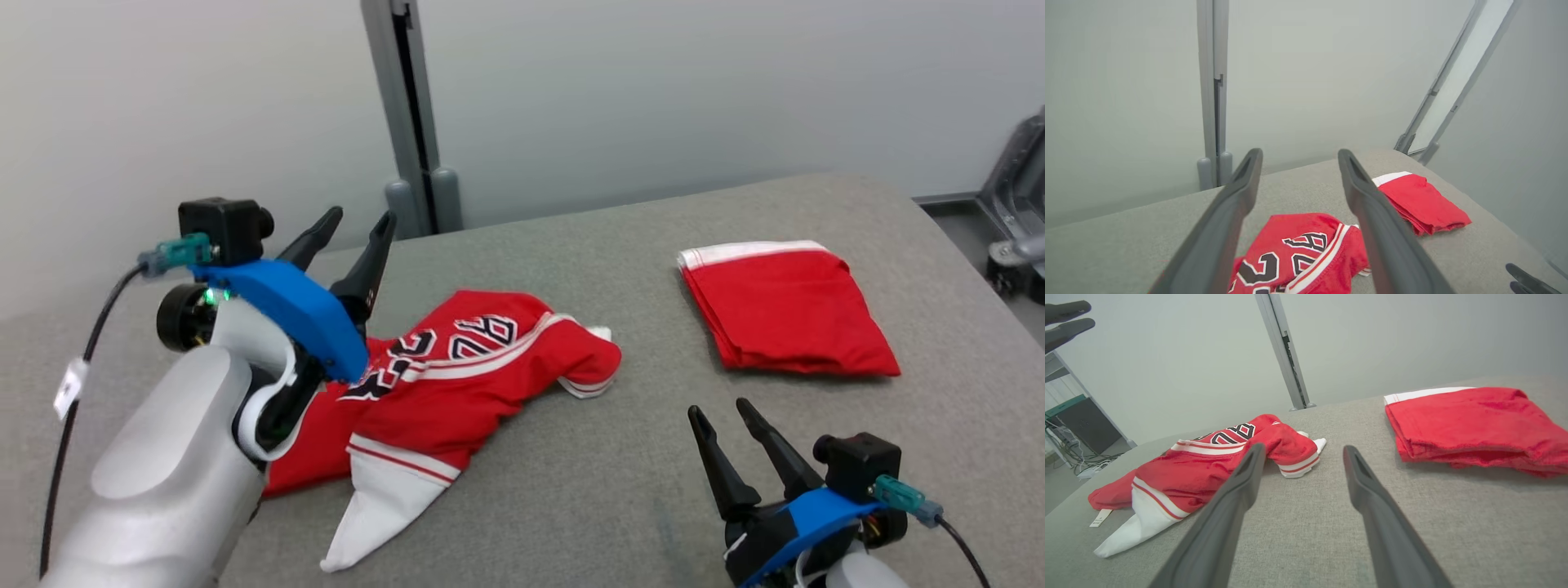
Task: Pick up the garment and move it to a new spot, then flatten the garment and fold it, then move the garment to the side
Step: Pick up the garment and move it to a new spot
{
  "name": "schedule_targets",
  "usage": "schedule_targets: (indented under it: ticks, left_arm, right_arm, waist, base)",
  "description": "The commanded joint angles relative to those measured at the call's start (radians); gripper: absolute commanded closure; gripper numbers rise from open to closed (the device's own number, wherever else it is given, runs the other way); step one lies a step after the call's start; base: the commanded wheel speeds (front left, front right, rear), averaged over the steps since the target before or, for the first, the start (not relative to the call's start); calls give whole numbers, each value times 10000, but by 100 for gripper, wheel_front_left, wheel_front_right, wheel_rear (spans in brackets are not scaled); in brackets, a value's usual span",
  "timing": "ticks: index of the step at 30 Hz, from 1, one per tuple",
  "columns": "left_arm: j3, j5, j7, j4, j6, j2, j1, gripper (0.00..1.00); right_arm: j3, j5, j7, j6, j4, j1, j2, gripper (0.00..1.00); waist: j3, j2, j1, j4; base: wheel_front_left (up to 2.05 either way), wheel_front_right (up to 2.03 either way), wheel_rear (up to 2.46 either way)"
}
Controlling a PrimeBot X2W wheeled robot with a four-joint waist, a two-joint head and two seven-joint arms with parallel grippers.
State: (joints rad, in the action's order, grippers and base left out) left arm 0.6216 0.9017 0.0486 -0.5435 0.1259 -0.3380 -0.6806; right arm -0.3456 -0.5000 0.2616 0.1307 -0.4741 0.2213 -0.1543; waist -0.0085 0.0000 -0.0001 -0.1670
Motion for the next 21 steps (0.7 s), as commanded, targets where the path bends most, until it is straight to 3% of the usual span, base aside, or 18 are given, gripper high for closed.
schedule_targets:
  ticks: [1, 6, 13, 17, 21]
  left_arm:
    - [25, -108, -144, 76, 72, -94, 215, 0]
    - [23, -1014, -1439, 1027, -575, -823, 1022, 0]
    - [-382, -1783, -2873, 2342, -1952, -1552, 2908, 0]
    - [-985, -1970, -3110, 3035, -2678, -1574, 4206, 0]
    - [-2050, -2495, -3142, 4047, -3070, -1068, 5485, 0]
  right_arm:
    - [35, 53, 45, 1, 30, -81, -99, 0]
    - [147, 151, 45, 1, 100, -130, -348, 0]
    - [313, 192, 45, 1, 239, -300, -472, 0]
    - [489, 91, 45, 1, 383, -470, -387, 0]
    - [846, 199, 45, 1, 762, -834, -359, 0]
  waist:
    - [65, 0, 1, 184]
    - [-101, 0, 1, 806]
    - [-222, 0, 1, 1214]
    - [-302, 0, 1, 1265]
    - [-331, 0, 1, 1285]
  base:
    - [0, 0, 0]
    - [0, 0, 0]
    - [0, 0, 0]
    - [0, 0, 0]
    - [0, 0, 0]
